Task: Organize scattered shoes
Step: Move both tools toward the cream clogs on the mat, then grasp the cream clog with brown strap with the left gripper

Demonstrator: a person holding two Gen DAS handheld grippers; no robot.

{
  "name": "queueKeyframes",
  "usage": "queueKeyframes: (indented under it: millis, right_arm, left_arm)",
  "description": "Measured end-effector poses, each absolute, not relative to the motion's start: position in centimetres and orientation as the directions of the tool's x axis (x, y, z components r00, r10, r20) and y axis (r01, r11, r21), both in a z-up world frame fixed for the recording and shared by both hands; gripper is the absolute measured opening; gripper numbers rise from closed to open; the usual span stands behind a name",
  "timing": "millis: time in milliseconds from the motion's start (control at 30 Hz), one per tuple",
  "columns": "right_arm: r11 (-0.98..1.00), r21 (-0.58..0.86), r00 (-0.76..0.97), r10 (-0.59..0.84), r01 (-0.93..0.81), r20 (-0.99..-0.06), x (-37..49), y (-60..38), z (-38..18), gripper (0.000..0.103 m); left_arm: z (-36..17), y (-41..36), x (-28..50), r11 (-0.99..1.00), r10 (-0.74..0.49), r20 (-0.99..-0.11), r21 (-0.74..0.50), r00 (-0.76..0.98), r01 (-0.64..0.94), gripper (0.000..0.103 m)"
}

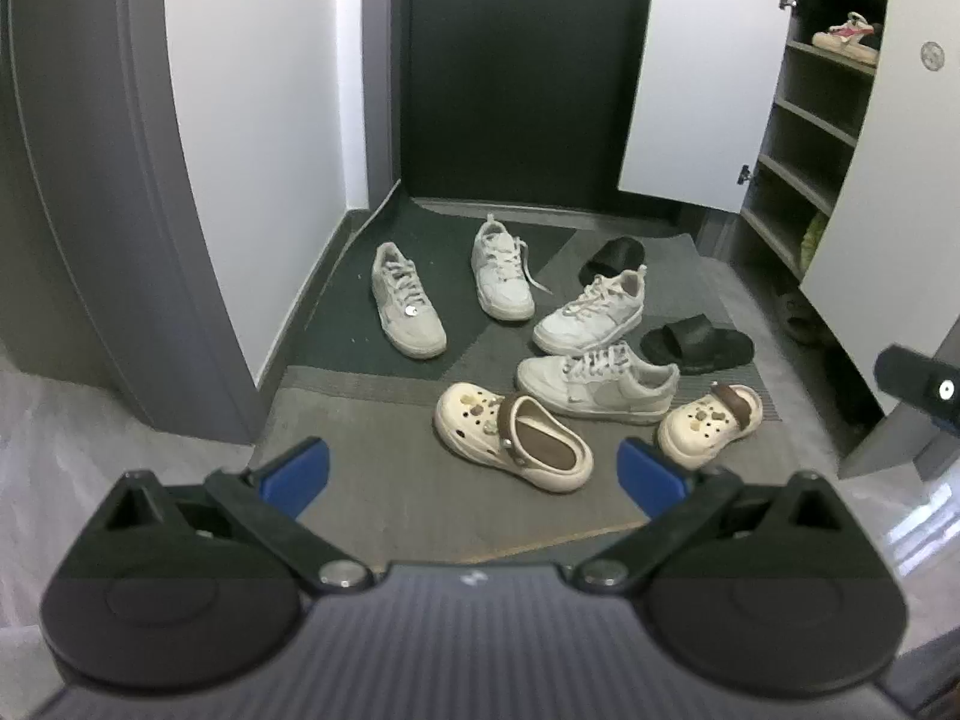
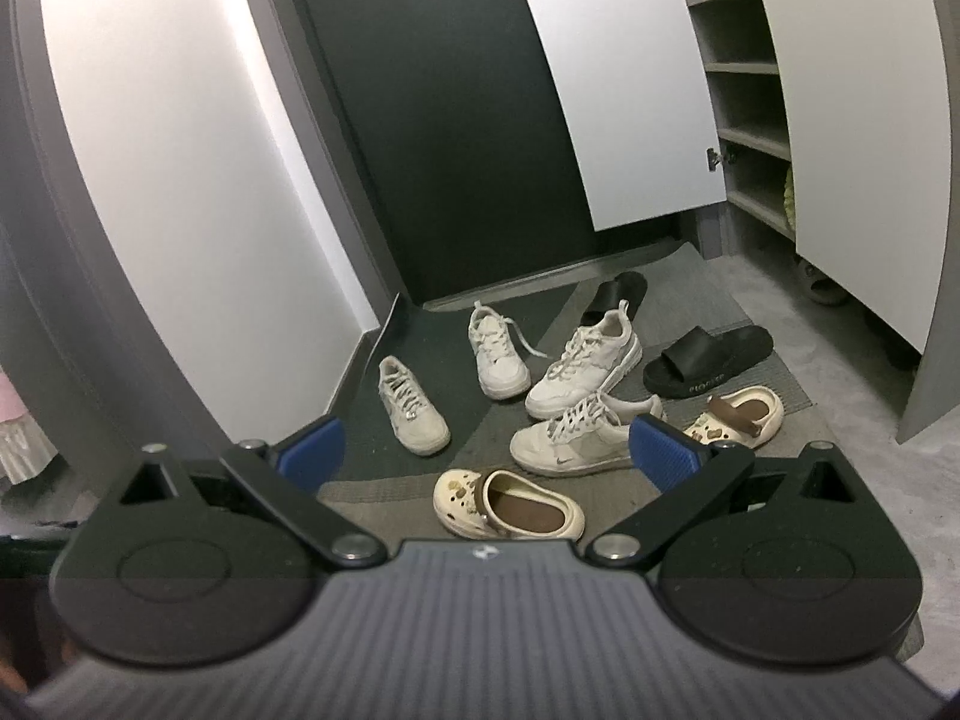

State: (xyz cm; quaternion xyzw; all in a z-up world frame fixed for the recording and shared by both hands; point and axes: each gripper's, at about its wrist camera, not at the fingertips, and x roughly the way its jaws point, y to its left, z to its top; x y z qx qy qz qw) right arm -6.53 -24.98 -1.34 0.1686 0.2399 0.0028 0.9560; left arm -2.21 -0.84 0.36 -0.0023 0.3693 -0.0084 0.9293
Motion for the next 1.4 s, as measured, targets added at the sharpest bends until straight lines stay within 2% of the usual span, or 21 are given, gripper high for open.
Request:
queueKeyframes:
  millis: [167,400,567,833,900,1033,1200,1300,1400]
  right_arm:
    - [0.929,0.359,0.900,0.078,0.090,-0.428,-6.6,-25.3,-1.5,0.103]
    - [0.929,0.364,0.896,0.098,0.074,-0.432,-6.8,-25.1,-1.7,0.103]
    - [0.939,0.342,0.900,0.111,0.045,-0.422,-7.3,-24.4,-1.5,0.103]
    - [0.947,0.322,0.949,0.095,0.007,-0.301,-10.3,-23.1,3.3,0.103]
    - [0.953,0.304,0.959,0.080,0.007,-0.273,-11.1,-22.9,5.3,0.103]
    - [0.954,0.297,0.959,0.053,0.033,-0.277,-10.5,-23.0,6.5,0.103]
    - [0.906,0.420,0.967,0.061,0.050,-0.248,-7.9,-23.8,5.3,0.103]
    - [0.873,0.482,0.972,0.045,0.073,-0.229,-6.6,-24.2,3.9,0.103]
    - [0.825,0.561,0.977,0.059,0.068,-0.204,-6.1,-24.7,3.2,0.103]
  left_arm:
    - [0.6,-0.9,-2.2,0.999,-0.040,-0.686,-0.043,0.727,0.015,0.103]
    - [0.4,-0.8,-2.3,0.998,-0.057,-0.694,-0.048,0.718,0.033,0.103]
    - [0.4,-0.8,-2.9,0.989,-0.146,-0.701,-0.090,0.698,0.116,0.103]
    - [0.1,-1.8,-3.8,0.970,-0.210,-0.714,-0.068,0.668,0.233,0.103]
    - [0.1,-2.2,-3.4,0.968,-0.203,-0.735,-0.050,0.647,0.247,0.103]
    - [0.3,-2.7,-0.3,0.970,-0.166,-0.780,-0.018,0.604,0.243,0.103]
    - [-0.6,-3.3,5.4,0.960,-0.058,-0.815,0.114,0.577,0.257,0.103]
    - [-3.4,-4.0,10.2,0.940,-0.009,-0.825,0.185,0.565,0.286,0.103]
    - [-8.2,-5.1,15.5,0.918,-0.008,-0.844,0.206,0.536,0.338,0.103]
